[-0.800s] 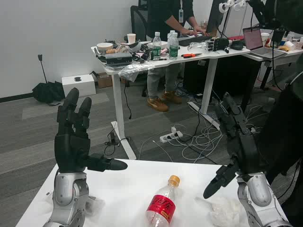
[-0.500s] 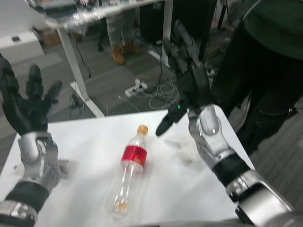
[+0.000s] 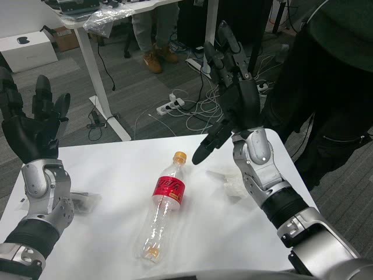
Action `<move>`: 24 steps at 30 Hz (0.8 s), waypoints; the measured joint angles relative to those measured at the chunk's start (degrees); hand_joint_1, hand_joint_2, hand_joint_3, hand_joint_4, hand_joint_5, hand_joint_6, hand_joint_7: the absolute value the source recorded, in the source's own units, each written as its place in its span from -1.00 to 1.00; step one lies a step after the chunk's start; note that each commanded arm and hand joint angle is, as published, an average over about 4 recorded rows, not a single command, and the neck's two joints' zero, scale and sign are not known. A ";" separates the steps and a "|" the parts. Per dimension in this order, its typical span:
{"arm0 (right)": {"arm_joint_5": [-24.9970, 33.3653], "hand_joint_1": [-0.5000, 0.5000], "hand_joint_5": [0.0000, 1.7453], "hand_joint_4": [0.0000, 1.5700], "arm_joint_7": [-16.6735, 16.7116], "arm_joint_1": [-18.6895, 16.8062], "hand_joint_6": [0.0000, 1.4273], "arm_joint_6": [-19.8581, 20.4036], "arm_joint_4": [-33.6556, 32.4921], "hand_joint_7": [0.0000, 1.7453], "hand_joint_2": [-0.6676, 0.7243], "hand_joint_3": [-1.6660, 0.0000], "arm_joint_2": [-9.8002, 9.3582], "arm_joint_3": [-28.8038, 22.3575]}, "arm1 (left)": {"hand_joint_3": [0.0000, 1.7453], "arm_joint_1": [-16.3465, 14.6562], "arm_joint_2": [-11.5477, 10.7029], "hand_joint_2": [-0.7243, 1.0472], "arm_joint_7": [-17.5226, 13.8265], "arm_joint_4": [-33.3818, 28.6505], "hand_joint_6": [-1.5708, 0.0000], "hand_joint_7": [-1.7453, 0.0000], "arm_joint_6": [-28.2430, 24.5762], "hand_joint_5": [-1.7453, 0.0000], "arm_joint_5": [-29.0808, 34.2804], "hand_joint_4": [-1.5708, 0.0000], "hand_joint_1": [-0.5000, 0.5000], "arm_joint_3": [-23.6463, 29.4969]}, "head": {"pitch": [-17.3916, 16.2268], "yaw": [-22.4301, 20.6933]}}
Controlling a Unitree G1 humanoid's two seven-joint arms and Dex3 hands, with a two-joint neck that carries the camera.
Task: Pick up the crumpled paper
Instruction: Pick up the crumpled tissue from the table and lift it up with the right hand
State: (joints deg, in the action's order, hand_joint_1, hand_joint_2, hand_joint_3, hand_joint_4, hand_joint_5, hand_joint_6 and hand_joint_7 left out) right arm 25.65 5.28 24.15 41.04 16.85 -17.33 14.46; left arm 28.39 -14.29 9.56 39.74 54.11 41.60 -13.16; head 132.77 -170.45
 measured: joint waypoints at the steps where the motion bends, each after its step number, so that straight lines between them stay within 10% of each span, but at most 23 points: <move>1: 0.00 -0.92 -1.00 -1.00 0.00 0.00 -1.00 0.00 0.00 -1.00 1.00 1.00 0.00 0.00 | -1.00 0.00 0.00 0.70 0.00 0.00 0.87 1.00 0.00 1.00 0.00 0.33 -0.82 0.00 | -0.05 0.01; 8: 0.00 -0.92 -1.00 -1.00 0.00 0.00 -1.00 0.00 -0.02 -1.00 1.00 0.95 0.00 0.00 | -1.00 0.00 0.00 0.70 0.00 0.00 0.88 1.00 0.00 1.00 0.00 0.31 -0.82 0.00 | -0.43 -0.07; 14: 0.18 -0.92 -1.00 -1.00 -0.09 -0.03 -1.00 -0.02 -0.04 -1.00 1.00 1.00 -0.01 -0.49 | -1.00 -0.26 -0.20 0.43 -2.78 -1.42 1.00 1.00 -3.52 1.00 -0.68 0.74 -0.96 2.82 | -4.88 -12.40; 24: 0.96 -0.92 -1.00 -1.00 -0.51 -0.46 -1.00 -0.04 0.15 -1.00 1.00 0.98 -0.07 -1.36 | -1.00 -7.56 -2.69 0.33 -13.82 -19.56 1.00 1.00 -26.34 1.00 -13.15 0.86 -1.00 21.53 | -8.56 -26.76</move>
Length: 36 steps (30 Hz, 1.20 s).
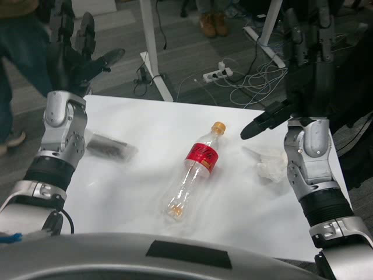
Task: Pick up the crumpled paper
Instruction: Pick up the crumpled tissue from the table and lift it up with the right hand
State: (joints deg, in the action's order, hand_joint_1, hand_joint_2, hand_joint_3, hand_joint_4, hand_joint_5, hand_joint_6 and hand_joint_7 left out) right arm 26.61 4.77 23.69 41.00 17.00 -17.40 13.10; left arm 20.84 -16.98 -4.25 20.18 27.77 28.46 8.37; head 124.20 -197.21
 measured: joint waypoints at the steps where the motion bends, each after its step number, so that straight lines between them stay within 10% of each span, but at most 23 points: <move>1: 0.09 -0.92 -1.00 -1.00 -0.05 -0.01 -1.00 0.00 0.21 -1.00 1.00 0.98 -0.06 0.00 | -1.00 -0.68 0.00 0.35 -0.80 -0.95 1.00 1.00 -1.01 1.00 -0.74 0.86 -1.00 1.25 | -0.03 -0.42; 9: 0.29 -0.92 -1.00 -1.00 -0.23 0.00 -1.00 -0.02 1.19 -1.00 1.00 1.00 -0.50 -0.02 | -1.00 -5.33 0.40 0.40 -2.66 -5.70 1.00 1.00 -3.92 1.00 -1.95 0.85 -1.00 6.59 | 0.10 0.03; 16: 0.15 -0.92 -1.00 -1.00 -0.43 -1.24 -1.00 -3.13 -3.03 -1.00 0.91 0.95 -2.89 -2.28 | -1.00 -5.79 0.90 0.40 -5.50 -6.15 1.00 1.00 -4.65 1.00 -1.96 0.81 -1.00 7.15 | -0.83 14.71; 24: -6.64 -0.92 -1.00 -1.00 -7.64 -8.63 -1.00 -18.77 -17.23 -1.00 0.91 1.00 -5.10 -11.50 | -1.00 -5.62 2.84 0.40 -8.00 -5.37 1.00 1.00 -5.40 1.00 -2.34 0.81 -1.00 8.97 | -2.34 24.28; 36: -10.03 -1.00 -1.00 -1.00 -14.96 -20.90 -1.00 -32.59 -31.29 -1.00 0.93 0.90 -3.03 -23.83 | -1.00 -4.37 3.41 0.40 -8.79 -0.40 1.00 1.00 -5.06 1.00 -1.47 0.74 -1.00 6.82 | -3.29 29.87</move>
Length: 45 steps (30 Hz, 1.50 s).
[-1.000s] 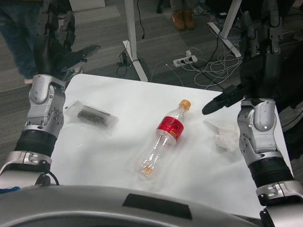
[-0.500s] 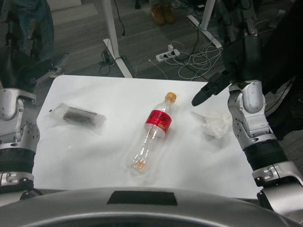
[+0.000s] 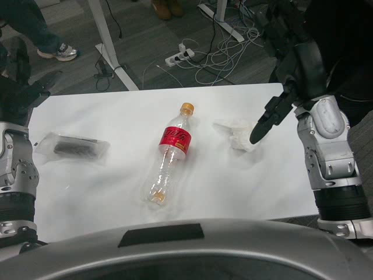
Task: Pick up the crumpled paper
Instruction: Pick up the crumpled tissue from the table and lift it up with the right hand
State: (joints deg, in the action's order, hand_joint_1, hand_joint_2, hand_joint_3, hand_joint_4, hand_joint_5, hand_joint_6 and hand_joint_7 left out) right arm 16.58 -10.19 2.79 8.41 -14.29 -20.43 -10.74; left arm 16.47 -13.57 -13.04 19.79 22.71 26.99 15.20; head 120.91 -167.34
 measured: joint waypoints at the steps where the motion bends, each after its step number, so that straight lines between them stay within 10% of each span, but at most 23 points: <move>1: -0.19 -1.00 -1.00 -1.00 -0.63 -0.87 -1.00 -0.98 -1.08 -1.00 0.91 0.90 0.02 -0.80 | -1.00 0.21 0.00 0.40 -0.01 0.27 1.00 1.00 0.02 1.00 0.11 0.73 -1.00 -0.20 | -0.02 1.20; 16: -6.76 -1.00 -1.00 -1.00 -7.95 -8.61 -1.00 -12.96 -8.50 -1.00 0.91 0.86 0.28 -4.22 | -1.00 2.23 -0.09 0.48 -0.05 4.16 1.00 1.00 2.30 1.00 2.22 0.68 -1.00 -2.17 | 0.92 13.31; 24: -27.25 -1.00 -1.00 -1.00 -11.37 -8.71 -1.00 -13.49 -10.00 -1.00 0.91 0.81 1.75 -4.18 | -1.00 2.58 -0.12 0.50 -0.04 5.15 1.00 1.00 2.58 1.00 2.58 0.67 -0.96 -2.47 | 1.39 13.08; 45: -59.48 -0.98 -1.00 -1.00 -17.91 -5.76 -1.00 -11.45 -10.62 -1.00 1.00 0.71 2.72 3.98 | -1.00 4.98 0.14 0.57 -0.02 7.32 1.00 1.00 2.86 1.00 2.56 0.71 -0.96 -3.90 | 1.00 15.09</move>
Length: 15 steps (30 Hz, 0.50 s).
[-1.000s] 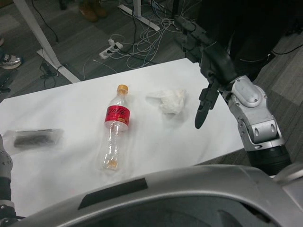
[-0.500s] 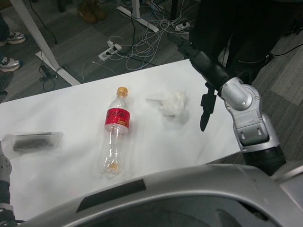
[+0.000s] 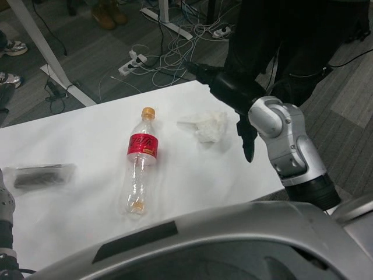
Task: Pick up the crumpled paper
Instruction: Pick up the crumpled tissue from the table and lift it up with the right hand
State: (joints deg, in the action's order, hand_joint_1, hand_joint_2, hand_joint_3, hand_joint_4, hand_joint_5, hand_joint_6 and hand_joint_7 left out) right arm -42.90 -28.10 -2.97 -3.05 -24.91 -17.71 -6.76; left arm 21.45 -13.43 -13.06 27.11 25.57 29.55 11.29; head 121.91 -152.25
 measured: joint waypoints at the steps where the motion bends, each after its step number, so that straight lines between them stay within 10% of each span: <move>1: -1.19 -0.98 -1.00 -1.00 -0.24 0.13 -1.00 0.09 0.00 -1.00 1.00 0.71 0.03 0.62 | -1.00 0.11 0.03 0.57 0.00 0.02 1.00 1.00 0.00 1.00 -0.01 0.71 -0.96 -0.05 | -0.12 -0.04; 15: -13.01 -1.00 -1.00 -1.00 3.01 0.24 -1.00 3.94 0.70 -0.92 0.93 0.43 0.54 6.28 | -1.00 0.38 0.04 0.60 0.00 0.07 1.00 1.00 0.13 1.00 0.00 0.71 -0.91 -0.26 | -1.27 -0.46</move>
State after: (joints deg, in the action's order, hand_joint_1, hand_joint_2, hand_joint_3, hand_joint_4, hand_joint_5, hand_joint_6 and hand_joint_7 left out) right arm -55.92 -25.10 -2.73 0.89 -24.21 -17.17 -0.48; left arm 21.83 -13.39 -13.06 27.18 25.70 29.55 11.03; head 120.64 -152.71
